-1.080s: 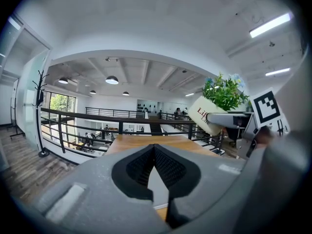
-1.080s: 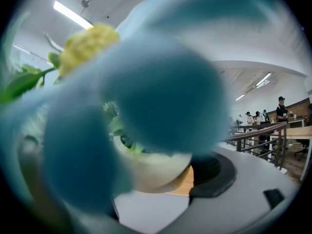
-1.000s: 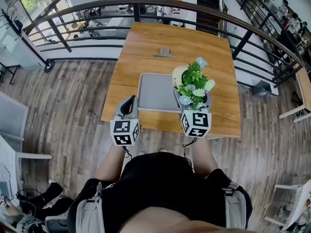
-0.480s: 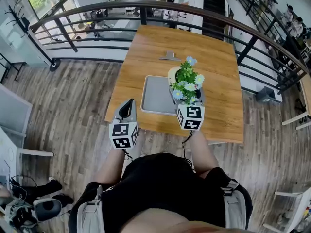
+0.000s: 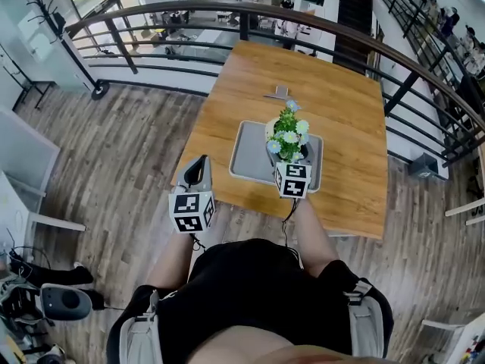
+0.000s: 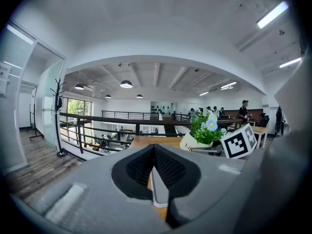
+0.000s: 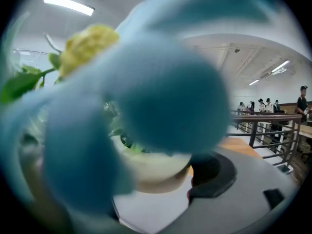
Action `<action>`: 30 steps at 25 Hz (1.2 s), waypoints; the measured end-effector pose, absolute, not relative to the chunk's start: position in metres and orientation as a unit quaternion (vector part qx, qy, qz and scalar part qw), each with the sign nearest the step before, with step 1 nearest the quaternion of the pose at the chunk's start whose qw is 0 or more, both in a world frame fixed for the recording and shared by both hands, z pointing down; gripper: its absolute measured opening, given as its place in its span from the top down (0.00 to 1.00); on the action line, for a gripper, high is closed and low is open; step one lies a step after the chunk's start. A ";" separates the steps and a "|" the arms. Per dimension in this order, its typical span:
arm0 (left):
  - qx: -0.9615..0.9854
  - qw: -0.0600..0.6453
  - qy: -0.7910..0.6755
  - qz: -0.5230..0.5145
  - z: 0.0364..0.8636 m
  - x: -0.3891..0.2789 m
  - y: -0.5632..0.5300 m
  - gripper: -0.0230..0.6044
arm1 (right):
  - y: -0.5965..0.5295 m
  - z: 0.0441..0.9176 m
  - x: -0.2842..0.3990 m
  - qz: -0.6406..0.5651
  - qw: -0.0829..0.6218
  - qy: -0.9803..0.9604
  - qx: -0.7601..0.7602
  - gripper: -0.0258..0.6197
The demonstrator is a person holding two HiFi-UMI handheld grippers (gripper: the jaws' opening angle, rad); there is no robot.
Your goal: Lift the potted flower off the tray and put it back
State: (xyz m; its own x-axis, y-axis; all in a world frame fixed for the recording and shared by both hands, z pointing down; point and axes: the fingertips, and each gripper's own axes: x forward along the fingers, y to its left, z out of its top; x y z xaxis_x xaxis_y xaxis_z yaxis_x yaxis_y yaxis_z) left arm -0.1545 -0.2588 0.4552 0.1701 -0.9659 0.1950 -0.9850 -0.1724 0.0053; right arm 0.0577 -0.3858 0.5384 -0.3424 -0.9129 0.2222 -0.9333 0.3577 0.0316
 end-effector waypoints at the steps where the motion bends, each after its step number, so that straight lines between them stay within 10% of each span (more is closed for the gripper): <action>1: 0.759 0.065 -0.643 0.074 0.456 -0.156 -0.259 0.94 | -0.389 0.548 0.057 0.057 0.109 -0.818 0.561 0.24; 30: 0.728 0.079 -0.674 0.097 0.474 -0.178 -0.260 0.94 | -0.405 0.748 0.084 0.185 0.236 -0.775 0.557 0.23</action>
State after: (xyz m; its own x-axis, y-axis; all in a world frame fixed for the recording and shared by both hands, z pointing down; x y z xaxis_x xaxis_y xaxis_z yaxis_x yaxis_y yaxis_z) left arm -0.1778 -0.2600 0.4739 0.0721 -0.9662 0.2477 -0.9968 -0.0785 -0.0162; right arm 0.0838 -0.4053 0.7476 -0.2690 -0.7750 0.5718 -0.9497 0.3122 -0.0237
